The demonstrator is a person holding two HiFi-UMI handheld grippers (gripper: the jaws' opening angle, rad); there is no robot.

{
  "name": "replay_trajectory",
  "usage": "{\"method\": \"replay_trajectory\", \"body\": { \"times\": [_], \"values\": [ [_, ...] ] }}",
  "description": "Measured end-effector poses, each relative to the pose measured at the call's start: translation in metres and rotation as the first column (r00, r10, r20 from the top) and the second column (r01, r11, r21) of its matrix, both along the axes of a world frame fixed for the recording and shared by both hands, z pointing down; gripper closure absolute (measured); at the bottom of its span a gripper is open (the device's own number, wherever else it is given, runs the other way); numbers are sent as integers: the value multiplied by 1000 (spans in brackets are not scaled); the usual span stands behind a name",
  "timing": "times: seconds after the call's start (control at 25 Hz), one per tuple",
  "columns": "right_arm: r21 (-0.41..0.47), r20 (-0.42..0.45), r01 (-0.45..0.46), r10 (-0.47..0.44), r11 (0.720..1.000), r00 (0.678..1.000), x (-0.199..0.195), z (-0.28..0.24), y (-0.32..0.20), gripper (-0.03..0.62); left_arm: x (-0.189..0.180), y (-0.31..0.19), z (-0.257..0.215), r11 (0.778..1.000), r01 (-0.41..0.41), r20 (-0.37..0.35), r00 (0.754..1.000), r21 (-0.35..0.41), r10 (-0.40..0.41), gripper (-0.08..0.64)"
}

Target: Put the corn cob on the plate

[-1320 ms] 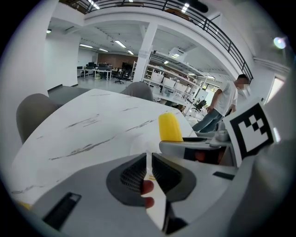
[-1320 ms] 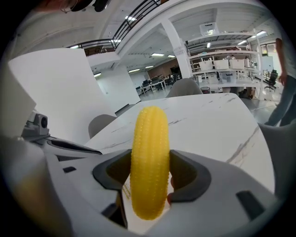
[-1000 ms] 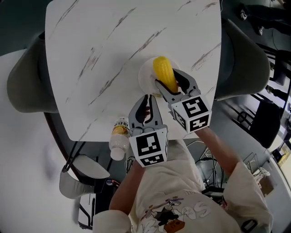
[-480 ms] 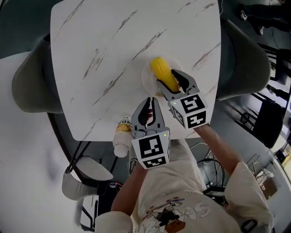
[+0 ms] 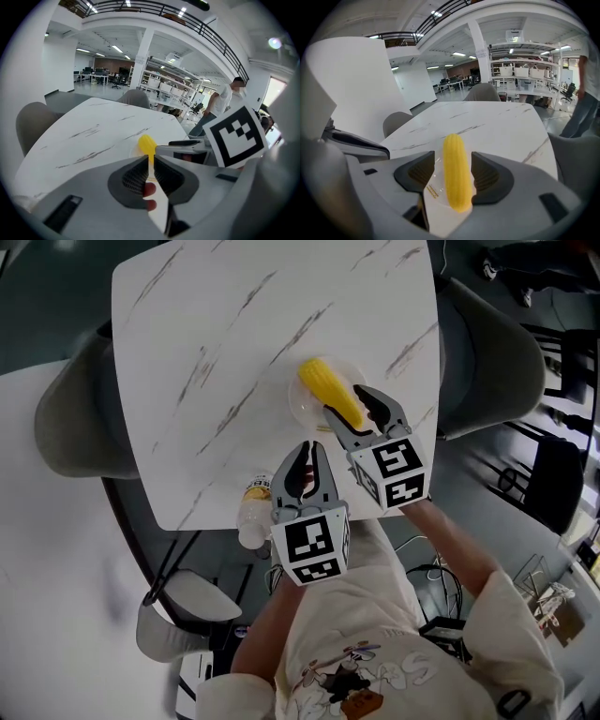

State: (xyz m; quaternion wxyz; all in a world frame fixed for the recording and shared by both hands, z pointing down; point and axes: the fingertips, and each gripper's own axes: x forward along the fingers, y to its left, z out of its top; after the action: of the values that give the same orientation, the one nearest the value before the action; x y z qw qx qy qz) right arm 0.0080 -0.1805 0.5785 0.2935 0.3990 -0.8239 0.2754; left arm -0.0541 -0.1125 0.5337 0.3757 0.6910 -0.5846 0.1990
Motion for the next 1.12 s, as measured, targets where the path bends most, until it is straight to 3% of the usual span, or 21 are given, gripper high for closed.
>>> {"method": "replay_trajectory", "body": {
  "times": [0.32, 0.4, 0.72, 0.84, 1.12],
  "values": [
    [99, 77, -83, 75, 992, 994, 6, -59, 7, 348, 1, 7, -39, 997, -52, -11, 999, 59, 52, 522],
    [124, 85, -103, 93, 987, 992, 8, -72, 12, 374, 1, 12, -48, 995, -62, -14, 998, 73, 64, 522],
    [183, 107, -158, 140, 970, 984, 16, -125, 51, 375, 3, 44, -91, 984, -120, -33, 992, 129, 125, 522],
    [225, 122, -182, 157, 957, 980, 23, -152, 67, 459, 3, 58, -111, 979, -134, -37, 989, 150, 141, 522],
    [251, 128, -184, 155, 950, 980, 29, -198, 118, 468, -6, 97, -151, 966, -176, -41, 982, 192, 186, 523]
  ]
}}
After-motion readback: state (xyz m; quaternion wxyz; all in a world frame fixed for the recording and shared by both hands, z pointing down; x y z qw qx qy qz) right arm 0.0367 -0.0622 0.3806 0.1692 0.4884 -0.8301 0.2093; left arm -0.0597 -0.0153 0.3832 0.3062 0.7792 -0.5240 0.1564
